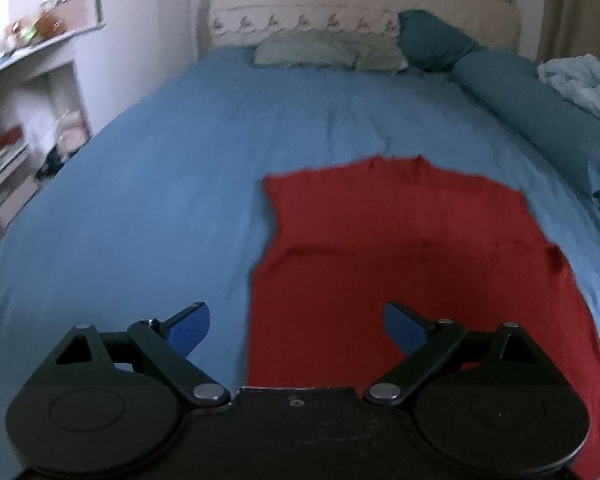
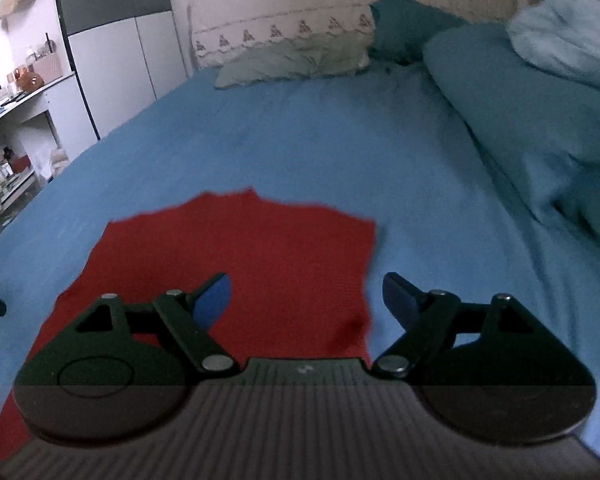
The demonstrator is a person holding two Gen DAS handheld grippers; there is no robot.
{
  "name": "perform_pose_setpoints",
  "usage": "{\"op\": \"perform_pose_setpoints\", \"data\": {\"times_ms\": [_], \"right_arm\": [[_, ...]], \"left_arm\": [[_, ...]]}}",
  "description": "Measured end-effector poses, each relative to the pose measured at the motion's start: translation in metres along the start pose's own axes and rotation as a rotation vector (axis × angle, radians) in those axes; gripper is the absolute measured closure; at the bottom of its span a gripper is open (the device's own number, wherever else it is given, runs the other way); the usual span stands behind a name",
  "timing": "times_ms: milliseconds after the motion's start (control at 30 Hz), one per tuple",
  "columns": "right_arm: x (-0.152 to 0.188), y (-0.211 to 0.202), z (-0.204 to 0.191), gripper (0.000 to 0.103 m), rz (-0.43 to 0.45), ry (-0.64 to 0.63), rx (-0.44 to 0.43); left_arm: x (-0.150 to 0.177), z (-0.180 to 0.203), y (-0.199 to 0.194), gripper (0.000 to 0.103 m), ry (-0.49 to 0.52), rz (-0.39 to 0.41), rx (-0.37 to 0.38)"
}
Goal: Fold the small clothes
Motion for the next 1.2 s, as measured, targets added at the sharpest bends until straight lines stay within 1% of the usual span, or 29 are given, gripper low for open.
{"op": "perform_pose_setpoints", "data": {"times_ms": [67, 133, 267, 333, 400, 433, 500, 567, 600, 667, 733, 767, 800, 900, 967, 1000, 1033, 1067, 1100, 1133, 1167, 1200], "right_arm": [[0.03, -0.027, 0.003, 0.004, -0.012, 0.0, 0.017], [0.06, -0.046, 0.002, 0.004, -0.018, -0.021, 0.05], [0.124, -0.061, -0.001, 0.006, -0.034, -0.03, 0.08], [0.152, -0.064, -0.004, 0.007, -0.038, -0.019, 0.095], [0.177, -0.067, -0.009, 0.007, -0.046, 0.008, 0.104], [0.186, -0.067, -0.011, 0.007, -0.053, 0.028, 0.109], [0.206, -0.074, -0.018, 0.01, -0.058, 0.037, 0.112], [0.219, -0.08, -0.025, 0.011, -0.05, 0.026, 0.121], [0.225, -0.081, -0.028, 0.011, -0.054, 0.028, 0.131], [0.236, -0.082, -0.033, 0.012, -0.06, 0.045, 0.133], [0.244, -0.079, -0.036, 0.02, -0.071, 0.044, 0.132], [0.246, -0.077, -0.039, 0.022, -0.079, 0.039, 0.139], [0.25, -0.074, -0.041, 0.027, -0.09, 0.038, 0.149], [0.257, -0.07, -0.043, 0.029, -0.082, 0.052, 0.168], [0.257, -0.07, -0.044, 0.037, -0.076, 0.065, 0.158], [0.256, -0.071, -0.044, 0.046, -0.075, 0.068, 0.155], [0.255, -0.071, -0.044, 0.055, -0.074, 0.067, 0.153], [0.255, -0.071, -0.045, 0.059, -0.073, 0.066, 0.15], [0.254, -0.071, -0.045, 0.067, -0.072, 0.066, 0.148], [0.253, -0.071, -0.046, 0.072, -0.072, 0.066, 0.146], [0.253, -0.071, -0.046, 0.075, -0.072, 0.067, 0.146], [0.252, -0.071, -0.045, 0.079, -0.071, 0.071, 0.144]], "left_arm": [[0.023, -0.009, -0.012, 0.007, -0.01, -0.015, -0.001], [0.049, -0.019, -0.021, 0.007, -0.012, -0.024, 0.001], [0.096, -0.035, -0.028, 0.011, -0.024, -0.028, 0.032], [0.117, -0.04, -0.03, 0.019, -0.03, -0.038, 0.042], [0.134, -0.04, -0.03, 0.026, -0.036, -0.048, 0.05], [0.143, -0.039, -0.031, 0.029, -0.045, -0.048, 0.057], [0.157, -0.038, -0.035, 0.03, -0.062, -0.038, 0.07], [0.17, -0.034, -0.038, 0.038, -0.061, -0.045, 0.084], [0.175, -0.033, -0.039, 0.04, -0.05, -0.041, 0.081], [0.183, -0.029, -0.042, 0.041, -0.03, -0.031, 0.068], [0.185, -0.027, -0.041, 0.042, -0.031, -0.027, 0.063], [0.186, -0.027, -0.04, 0.043, -0.028, -0.025, 0.062], [0.187, -0.027, -0.039, 0.043, -0.024, -0.026, 0.062], [0.19, -0.027, -0.034, 0.043, -0.023, -0.028, 0.065], [0.191, -0.025, -0.033, 0.043, -0.014, -0.028, 0.059], [0.19, -0.024, -0.033, 0.044, -0.007, -0.032, 0.055], [0.189, -0.024, -0.033, 0.049, -0.005, -0.035, 0.055], [0.188, -0.023, -0.034, 0.052, -0.004, -0.037, 0.056], [0.186, -0.023, -0.034, 0.059, -0.002, -0.04, 0.055], [0.186, -0.023, -0.034, 0.068, 0.001, -0.042, 0.057], [0.185, -0.023, -0.035, 0.074, 0.002, -0.042, 0.06], [0.184, -0.022, -0.036, 0.089, 0.004, -0.044, 0.064]]}}
Point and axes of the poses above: each gripper's, at about its wrist camera, not at the fingertips, and y roughly the way its jaws point, z to its right, x to its underside, the point moved 1 cm from there along y, roughly the way its jaws point, and after that the axes turned 1 degree about -y, right-handed, at the moved point
